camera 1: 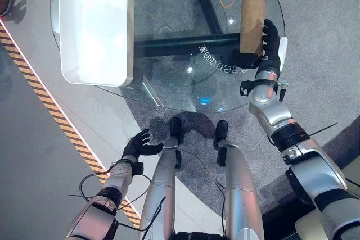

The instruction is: Wipe the table with a cloth and put it in the basket.

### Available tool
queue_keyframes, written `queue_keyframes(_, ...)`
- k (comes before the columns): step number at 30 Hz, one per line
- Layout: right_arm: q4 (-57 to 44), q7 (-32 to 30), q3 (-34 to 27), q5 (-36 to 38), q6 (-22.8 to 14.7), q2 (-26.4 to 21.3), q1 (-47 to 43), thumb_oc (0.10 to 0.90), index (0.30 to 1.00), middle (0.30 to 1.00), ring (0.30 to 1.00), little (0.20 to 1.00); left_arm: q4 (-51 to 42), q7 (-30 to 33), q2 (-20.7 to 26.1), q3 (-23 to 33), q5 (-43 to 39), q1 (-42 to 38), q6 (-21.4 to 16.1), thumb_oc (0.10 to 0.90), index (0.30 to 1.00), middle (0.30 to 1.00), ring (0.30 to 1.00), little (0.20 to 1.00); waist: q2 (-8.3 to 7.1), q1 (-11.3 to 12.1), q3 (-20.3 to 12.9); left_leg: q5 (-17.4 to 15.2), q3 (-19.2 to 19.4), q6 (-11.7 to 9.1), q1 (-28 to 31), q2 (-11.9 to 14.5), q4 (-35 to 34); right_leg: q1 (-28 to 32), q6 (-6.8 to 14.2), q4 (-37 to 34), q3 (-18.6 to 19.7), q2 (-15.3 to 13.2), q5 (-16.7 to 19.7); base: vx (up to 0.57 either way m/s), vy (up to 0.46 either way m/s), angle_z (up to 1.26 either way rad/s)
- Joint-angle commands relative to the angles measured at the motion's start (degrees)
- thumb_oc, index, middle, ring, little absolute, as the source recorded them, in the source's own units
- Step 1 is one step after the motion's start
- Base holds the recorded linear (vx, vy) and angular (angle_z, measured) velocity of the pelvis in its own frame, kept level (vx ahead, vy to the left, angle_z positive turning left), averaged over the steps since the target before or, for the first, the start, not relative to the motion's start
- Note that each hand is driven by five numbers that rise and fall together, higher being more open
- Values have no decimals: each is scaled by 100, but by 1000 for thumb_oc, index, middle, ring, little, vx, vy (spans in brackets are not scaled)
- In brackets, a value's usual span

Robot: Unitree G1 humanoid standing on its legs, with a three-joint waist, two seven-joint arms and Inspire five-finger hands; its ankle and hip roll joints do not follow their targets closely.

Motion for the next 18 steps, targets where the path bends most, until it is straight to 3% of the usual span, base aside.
queue_keyframes(1, -193, -304, 195, -22, 45, -219, -652, 800, 900, 900, 900, 900, -2, 129, -88, -116, -32, 391, -101, 800, 900, 900, 900, 900, 229, 50, -121, -465, 334, 206, 107, -312, 347, 331, -86, -450, -266, 192, -42, 0, 0, 0)
queue_keyframes(18, 846, -732, 702, -615, 1041, -364, -1215, 800, 900, 900, 900, 900, -38, 117, -151, -323, -92, 385, -89, 800, 900, 900, 900, 900, 366, 189, -121, -440, 320, 251, 64, -347, 318, 218, -68, -345, -324, 142, -37, 4, 0, 2)
